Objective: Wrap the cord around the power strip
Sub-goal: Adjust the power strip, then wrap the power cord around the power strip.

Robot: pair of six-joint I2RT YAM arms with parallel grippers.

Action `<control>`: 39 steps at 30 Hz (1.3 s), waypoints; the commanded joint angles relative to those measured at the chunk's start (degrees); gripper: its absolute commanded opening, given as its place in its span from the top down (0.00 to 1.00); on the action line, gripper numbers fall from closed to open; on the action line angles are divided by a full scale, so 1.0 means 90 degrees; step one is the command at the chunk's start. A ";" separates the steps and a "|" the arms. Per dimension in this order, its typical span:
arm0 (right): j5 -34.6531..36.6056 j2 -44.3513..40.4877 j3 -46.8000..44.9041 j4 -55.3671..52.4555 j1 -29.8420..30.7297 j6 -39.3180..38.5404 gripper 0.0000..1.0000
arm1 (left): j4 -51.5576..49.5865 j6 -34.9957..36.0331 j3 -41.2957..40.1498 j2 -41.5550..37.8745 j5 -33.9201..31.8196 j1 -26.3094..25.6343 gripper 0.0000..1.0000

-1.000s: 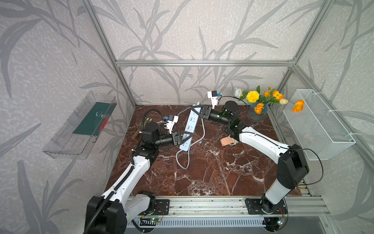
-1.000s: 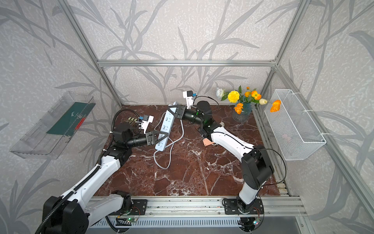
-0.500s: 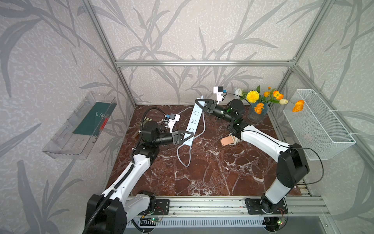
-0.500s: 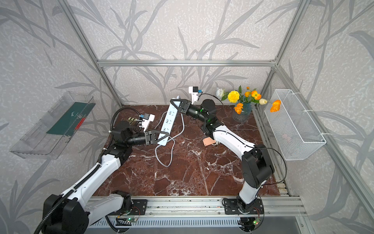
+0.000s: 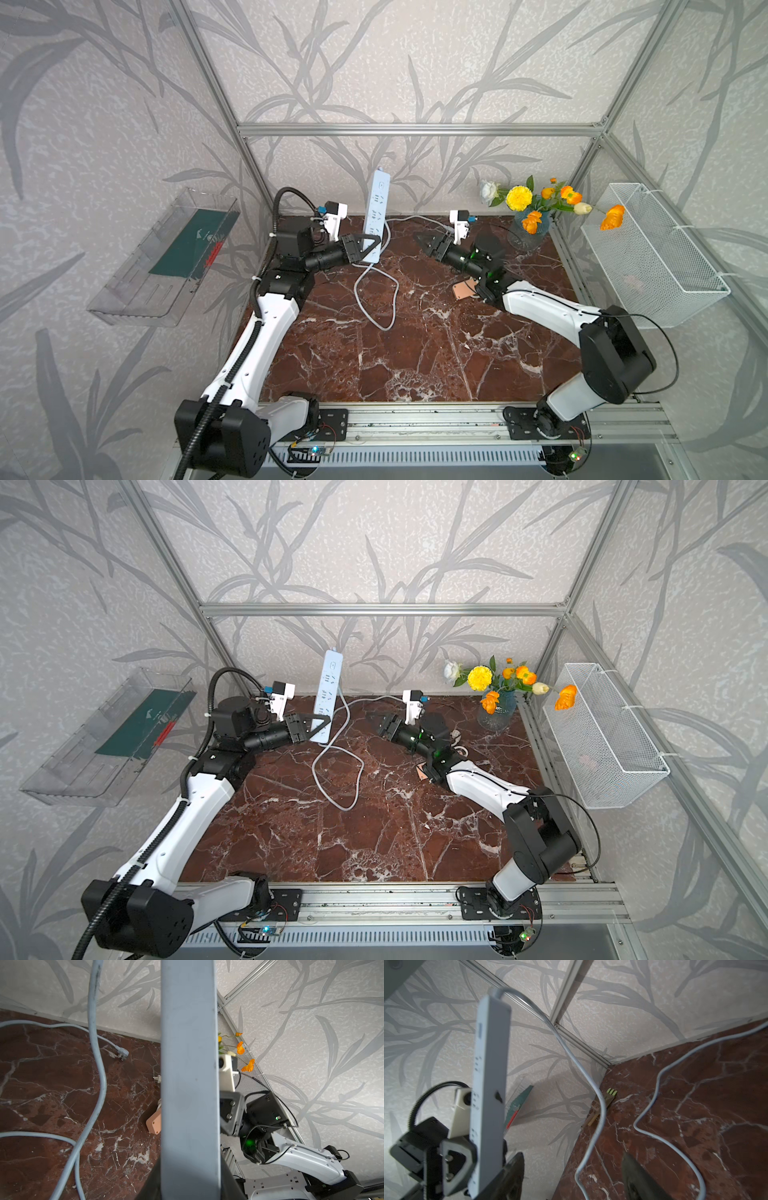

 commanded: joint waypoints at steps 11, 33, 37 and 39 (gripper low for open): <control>0.2383 0.0855 -0.0391 -0.0345 0.2260 -0.5230 0.16 | -0.0651 0.0287 0.1851 0.0499 -0.0183 -0.0096 1.00; 0.3127 0.2162 0.1397 -0.2986 0.2321 -0.7113 1.00 | -0.2570 0.1510 0.2534 0.0448 -0.3016 0.0320 1.00; 0.3879 0.1249 0.0862 -0.3734 0.2995 -0.8504 1.00 | -0.2849 0.2448 0.2091 0.0538 -0.4377 0.0371 1.00; 0.3990 0.0515 0.0632 -0.4101 0.3213 -0.9309 1.00 | -0.2857 0.2930 0.1752 0.0615 -0.4889 0.0370 1.00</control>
